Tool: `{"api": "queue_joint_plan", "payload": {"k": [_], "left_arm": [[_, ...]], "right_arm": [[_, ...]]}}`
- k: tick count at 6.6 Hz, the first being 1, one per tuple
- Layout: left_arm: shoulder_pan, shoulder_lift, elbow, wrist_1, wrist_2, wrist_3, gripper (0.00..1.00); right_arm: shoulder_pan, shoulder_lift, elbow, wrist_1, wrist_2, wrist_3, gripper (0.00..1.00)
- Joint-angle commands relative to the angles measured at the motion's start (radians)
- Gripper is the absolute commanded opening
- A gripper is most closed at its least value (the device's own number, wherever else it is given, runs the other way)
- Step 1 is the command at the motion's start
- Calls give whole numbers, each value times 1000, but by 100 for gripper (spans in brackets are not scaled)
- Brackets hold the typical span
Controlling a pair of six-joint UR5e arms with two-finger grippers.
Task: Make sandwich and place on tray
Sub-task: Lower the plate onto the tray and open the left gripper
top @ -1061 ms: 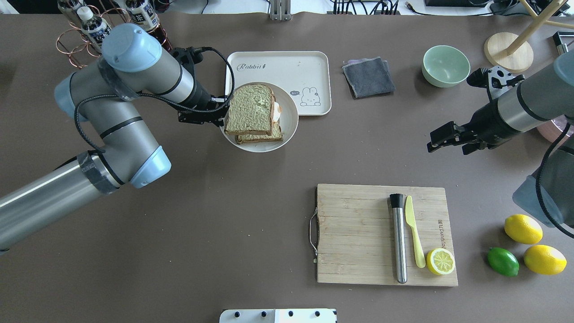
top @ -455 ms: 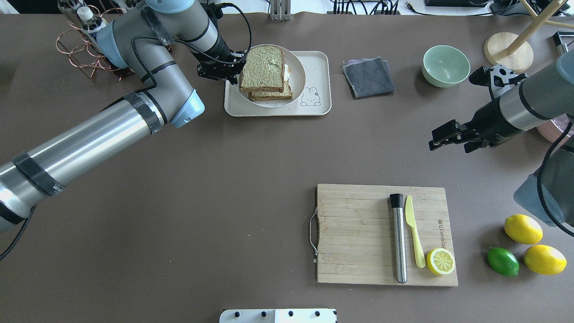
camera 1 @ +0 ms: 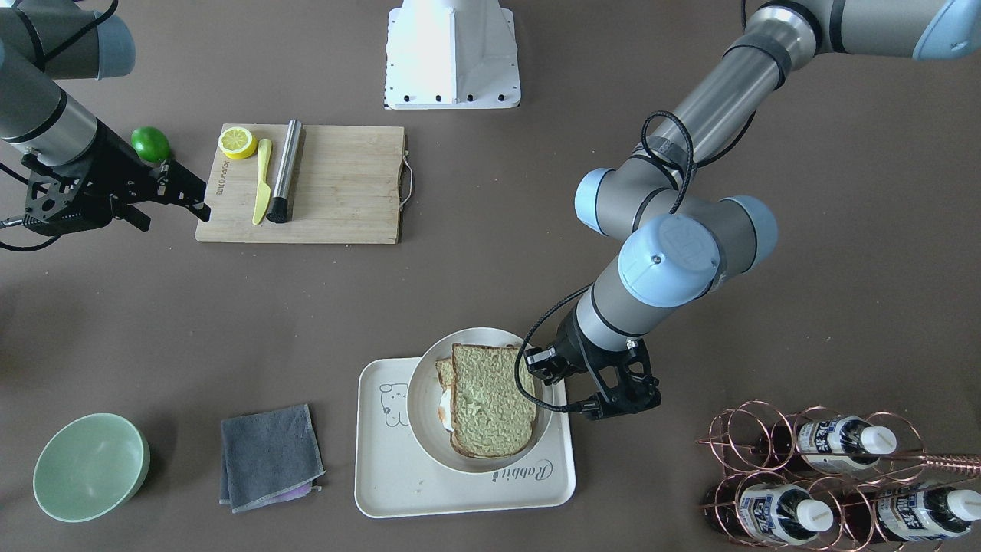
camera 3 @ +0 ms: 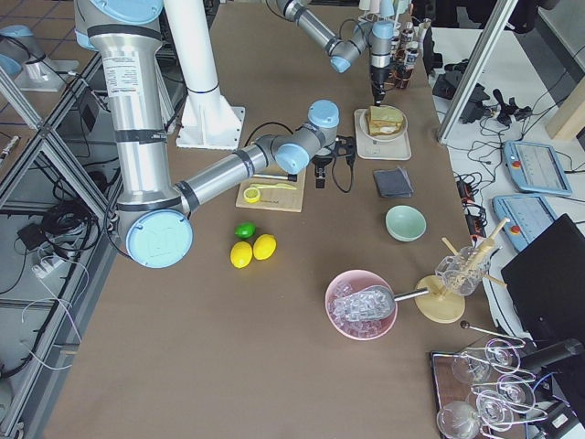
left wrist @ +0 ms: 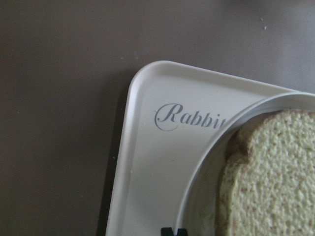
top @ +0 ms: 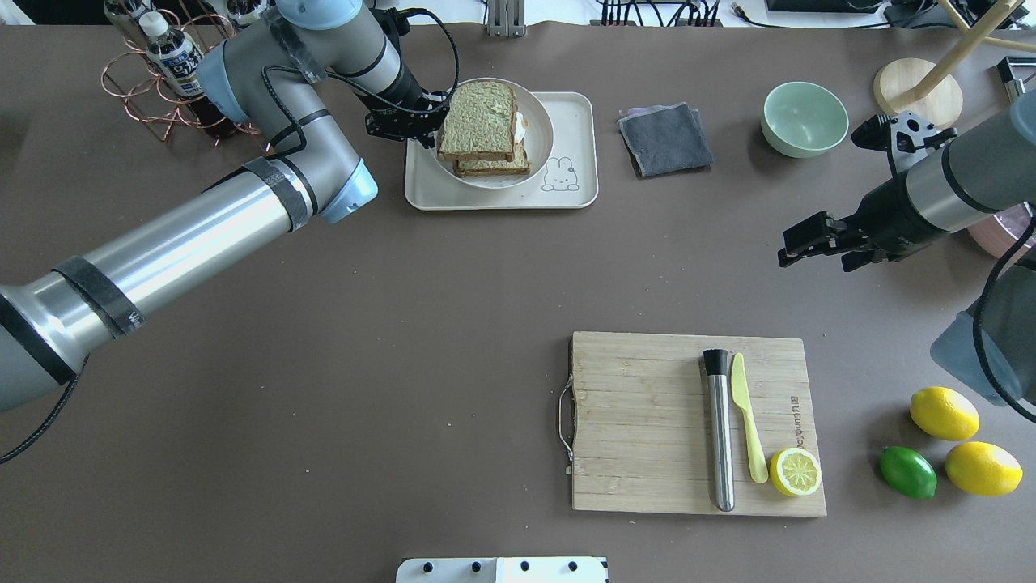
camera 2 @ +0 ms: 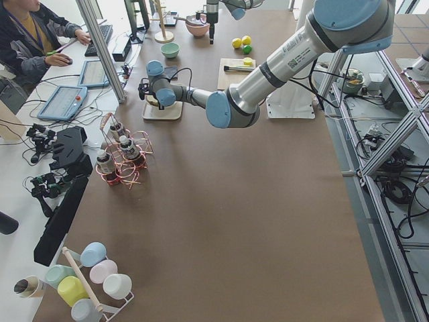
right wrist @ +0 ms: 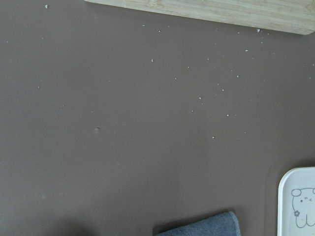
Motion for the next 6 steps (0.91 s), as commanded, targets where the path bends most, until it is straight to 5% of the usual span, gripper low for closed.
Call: {"api": "queue_joint_plan", "payload": {"k": [1,2,4,6], "left_arm": [[13,-5,23,-28,8,-1,0],[18,-5,23,-32,8,-3,0],[23,-1,23,-54,22,-5,46],[21,-1,11,-55,22,-12,62]], "right_arm": [[2,0,4,0,0,0,100],[2,-1,2,0,1,0,100],[0,1,2,0,4,0,100],[-1,6,-4,0,9,0,100]]}}
